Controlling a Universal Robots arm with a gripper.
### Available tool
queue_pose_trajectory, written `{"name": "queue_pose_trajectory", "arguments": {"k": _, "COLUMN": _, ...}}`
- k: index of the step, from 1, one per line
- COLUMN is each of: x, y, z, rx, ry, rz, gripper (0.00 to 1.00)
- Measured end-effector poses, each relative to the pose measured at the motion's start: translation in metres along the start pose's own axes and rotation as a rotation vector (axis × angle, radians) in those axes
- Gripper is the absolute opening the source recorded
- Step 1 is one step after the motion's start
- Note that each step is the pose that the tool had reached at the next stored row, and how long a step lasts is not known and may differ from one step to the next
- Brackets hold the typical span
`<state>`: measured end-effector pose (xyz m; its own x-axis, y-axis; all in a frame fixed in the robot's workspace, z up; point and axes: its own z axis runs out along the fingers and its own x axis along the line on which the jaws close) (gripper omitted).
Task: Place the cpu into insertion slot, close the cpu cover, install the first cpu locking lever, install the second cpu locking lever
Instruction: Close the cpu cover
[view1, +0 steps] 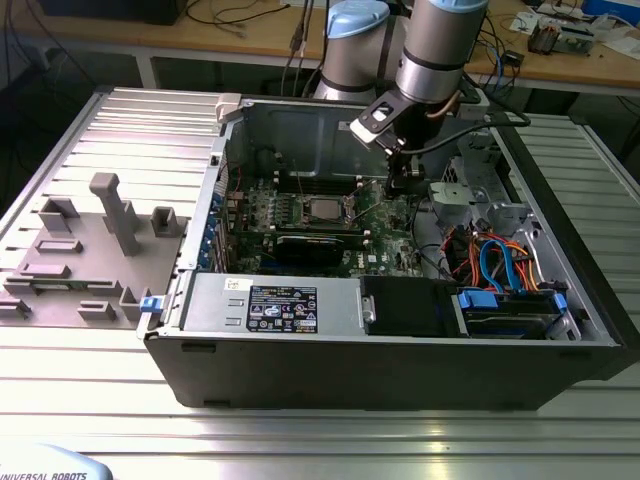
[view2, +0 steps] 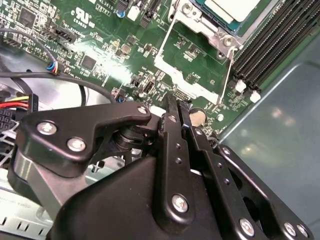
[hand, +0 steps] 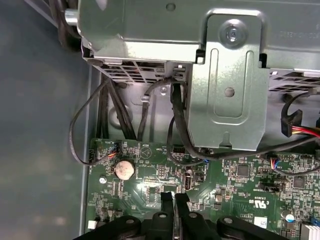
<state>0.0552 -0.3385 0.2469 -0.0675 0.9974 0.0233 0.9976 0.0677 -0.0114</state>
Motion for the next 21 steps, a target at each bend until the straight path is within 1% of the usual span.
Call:
{"name": "queue_pose_trajectory", "arguments": {"k": 1, "x": 0.0001, "y": -0.0007, "z": 0.0003, "rx": 0.0000, "ry": -0.0001, "rz": 0.000, "gripper": 0.16}}
{"name": "queue_pose_trajectory", "arguments": {"k": 5, "x": 0.0004, "y": -0.0074, "z": 0.0013, "rx": 0.0000, "ry": 0.0001, "rz": -0.001, "gripper": 0.16}}
{"name": "queue_pose_trajectory", "arguments": {"k": 21, "x": 0.0006, "y": -0.0095, "z": 0.0013, "rx": 0.0000, "ry": 0.0002, "rz": -0.001, "gripper": 0.16}}
